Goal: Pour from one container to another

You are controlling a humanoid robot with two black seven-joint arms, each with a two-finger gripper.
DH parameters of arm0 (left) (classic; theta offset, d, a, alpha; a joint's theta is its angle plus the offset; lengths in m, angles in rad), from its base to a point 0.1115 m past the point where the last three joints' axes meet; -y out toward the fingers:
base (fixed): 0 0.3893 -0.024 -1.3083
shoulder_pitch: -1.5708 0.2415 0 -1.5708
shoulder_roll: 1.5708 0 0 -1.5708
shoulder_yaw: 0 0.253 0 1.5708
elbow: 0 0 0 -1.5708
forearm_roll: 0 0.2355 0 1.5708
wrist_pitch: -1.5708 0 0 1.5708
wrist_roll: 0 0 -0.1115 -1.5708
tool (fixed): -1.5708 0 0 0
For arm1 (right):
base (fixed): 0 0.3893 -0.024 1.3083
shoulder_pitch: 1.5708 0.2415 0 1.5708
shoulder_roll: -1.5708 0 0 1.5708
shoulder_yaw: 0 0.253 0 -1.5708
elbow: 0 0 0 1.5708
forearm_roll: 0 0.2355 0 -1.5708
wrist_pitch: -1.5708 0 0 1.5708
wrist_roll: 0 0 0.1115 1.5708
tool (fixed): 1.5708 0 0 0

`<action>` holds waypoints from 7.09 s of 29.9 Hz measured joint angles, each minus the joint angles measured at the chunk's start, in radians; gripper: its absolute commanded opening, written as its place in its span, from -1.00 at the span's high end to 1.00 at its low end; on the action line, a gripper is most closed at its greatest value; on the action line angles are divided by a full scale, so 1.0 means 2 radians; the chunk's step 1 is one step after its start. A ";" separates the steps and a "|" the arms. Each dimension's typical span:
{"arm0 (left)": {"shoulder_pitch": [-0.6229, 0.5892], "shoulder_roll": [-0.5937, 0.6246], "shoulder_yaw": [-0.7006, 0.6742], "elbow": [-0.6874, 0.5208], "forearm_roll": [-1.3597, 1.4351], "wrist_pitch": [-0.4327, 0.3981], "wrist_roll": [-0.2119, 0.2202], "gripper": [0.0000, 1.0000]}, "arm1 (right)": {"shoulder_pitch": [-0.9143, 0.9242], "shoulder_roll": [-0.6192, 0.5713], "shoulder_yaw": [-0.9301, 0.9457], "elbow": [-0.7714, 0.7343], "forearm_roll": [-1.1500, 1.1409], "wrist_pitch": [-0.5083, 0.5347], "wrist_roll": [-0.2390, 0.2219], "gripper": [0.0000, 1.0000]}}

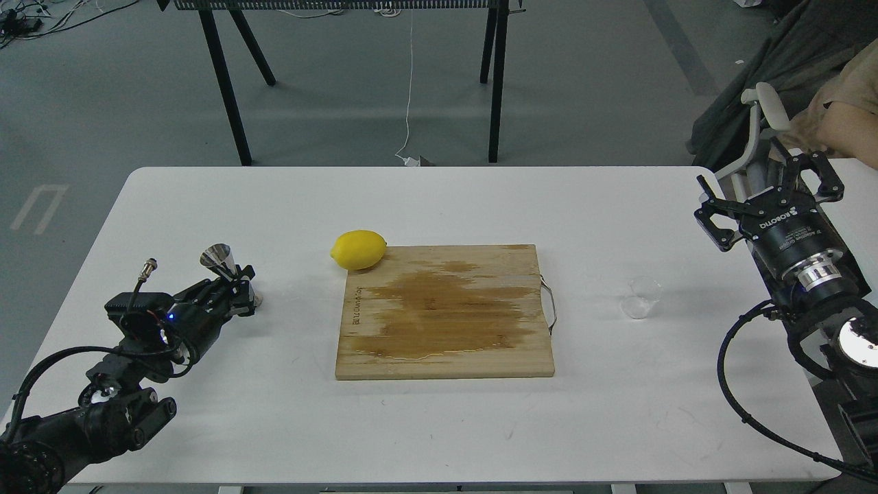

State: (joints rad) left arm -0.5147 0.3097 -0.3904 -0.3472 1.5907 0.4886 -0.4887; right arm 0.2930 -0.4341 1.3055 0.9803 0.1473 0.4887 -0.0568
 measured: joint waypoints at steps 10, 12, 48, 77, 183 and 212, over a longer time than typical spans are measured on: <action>-0.124 0.060 0.028 -0.005 -0.001 0.000 0.000 0.83 | 0.000 0.003 0.000 -0.001 0.000 0.000 0.000 -0.98; -0.155 0.060 0.046 -0.005 -0.001 0.000 0.000 0.83 | 0.000 0.003 0.000 -0.001 0.000 0.000 0.000 -0.98; -0.108 -0.154 0.128 -0.135 0.041 0.000 0.000 0.78 | 0.000 0.003 -0.003 -0.004 0.000 0.000 0.000 -0.98; -0.072 -0.155 0.143 -0.051 0.046 0.000 0.000 0.59 | 0.000 0.002 -0.001 -0.002 0.000 0.000 0.000 -0.98; -0.027 -0.093 0.137 -0.125 0.043 0.000 0.000 -0.91 | -0.001 0.000 -0.001 0.001 0.000 0.000 -0.001 -0.98; -0.009 0.223 -0.113 -0.398 -0.355 -0.480 0.000 -0.91 | 0.005 0.008 -0.006 -0.001 0.000 0.000 -0.001 -0.98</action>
State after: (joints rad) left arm -0.5326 0.7566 -0.6160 -1.1426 0.8808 -0.4722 -0.4886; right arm 0.3024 -0.4183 1.2935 0.9776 0.1473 0.4887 -0.0583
